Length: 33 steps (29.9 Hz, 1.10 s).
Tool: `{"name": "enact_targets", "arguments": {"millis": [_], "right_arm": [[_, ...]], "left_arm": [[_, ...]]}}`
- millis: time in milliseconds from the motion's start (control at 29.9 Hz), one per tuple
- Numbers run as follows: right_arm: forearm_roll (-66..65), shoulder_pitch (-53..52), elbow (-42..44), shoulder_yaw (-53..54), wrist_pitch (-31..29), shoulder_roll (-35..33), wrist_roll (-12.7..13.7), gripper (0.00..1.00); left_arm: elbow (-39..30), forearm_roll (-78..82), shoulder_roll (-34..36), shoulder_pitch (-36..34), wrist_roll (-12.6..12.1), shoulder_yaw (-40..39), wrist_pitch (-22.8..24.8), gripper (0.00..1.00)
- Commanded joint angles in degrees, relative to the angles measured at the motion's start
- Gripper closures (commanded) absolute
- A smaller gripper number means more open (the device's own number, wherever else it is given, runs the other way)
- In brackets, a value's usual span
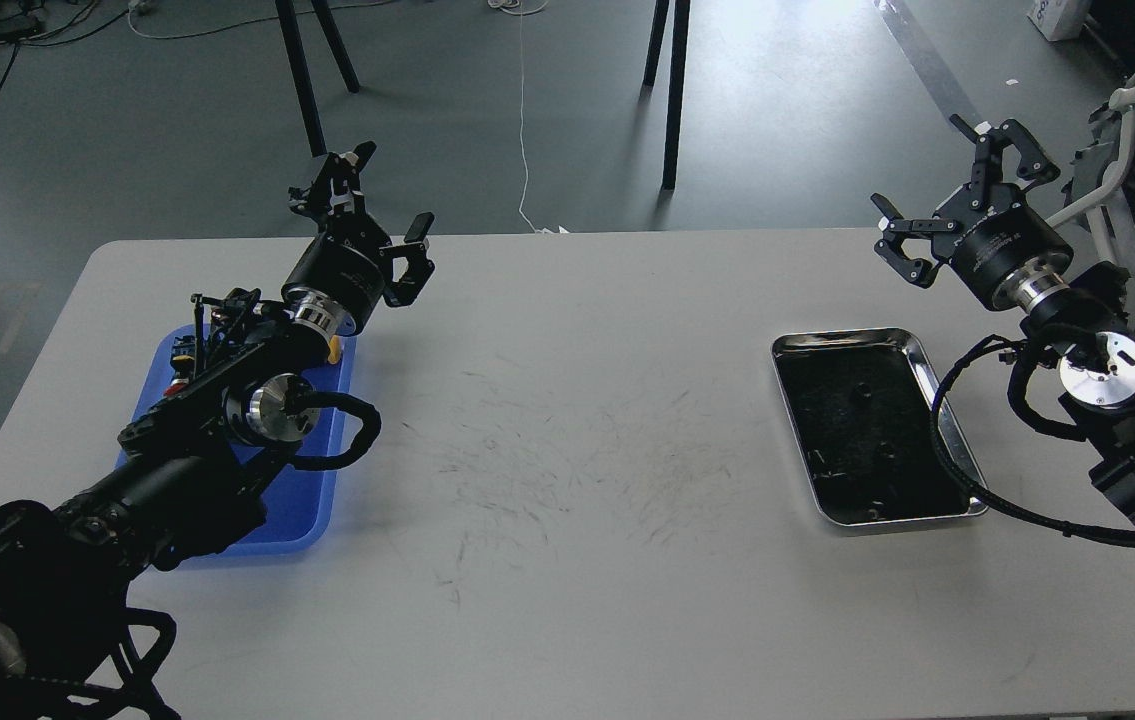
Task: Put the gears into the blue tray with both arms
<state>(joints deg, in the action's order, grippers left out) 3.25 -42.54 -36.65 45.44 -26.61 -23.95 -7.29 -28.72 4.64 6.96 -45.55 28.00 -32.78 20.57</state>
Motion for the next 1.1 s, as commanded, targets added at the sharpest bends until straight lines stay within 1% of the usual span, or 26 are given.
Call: {"name": "enact_targets", "arguments": {"millis": [0, 100, 368, 1070], "right_arm": [[0.0, 0.0, -0.01, 0.0, 0.33, 0.04, 0.0, 0.01], [0.0, 0.0, -0.01, 0.0, 0.68, 0.04, 0.0, 0.01], [0.0, 0.09, -0.01, 0.09, 0.77, 0.04, 0.0, 0.01], [-0.09, 0.09, -0.01, -0.09, 0.86, -0.13, 0.09, 0.01]], "left_arm": [[-0.11, -0.07, 0.07, -0.15, 0.0, 0.08, -0.18, 0.02], [-0.2, 0.46, -0.11, -0.24, 0.0, 0.25, -0.88, 0.02], [-0.2, 1.78, -0.11, -0.24, 0.0, -0.27, -0.36, 0.02], [-0.11, 1.87, -0.72, 0.29, 0.0, 0.17, -0.97, 0.02]]}}
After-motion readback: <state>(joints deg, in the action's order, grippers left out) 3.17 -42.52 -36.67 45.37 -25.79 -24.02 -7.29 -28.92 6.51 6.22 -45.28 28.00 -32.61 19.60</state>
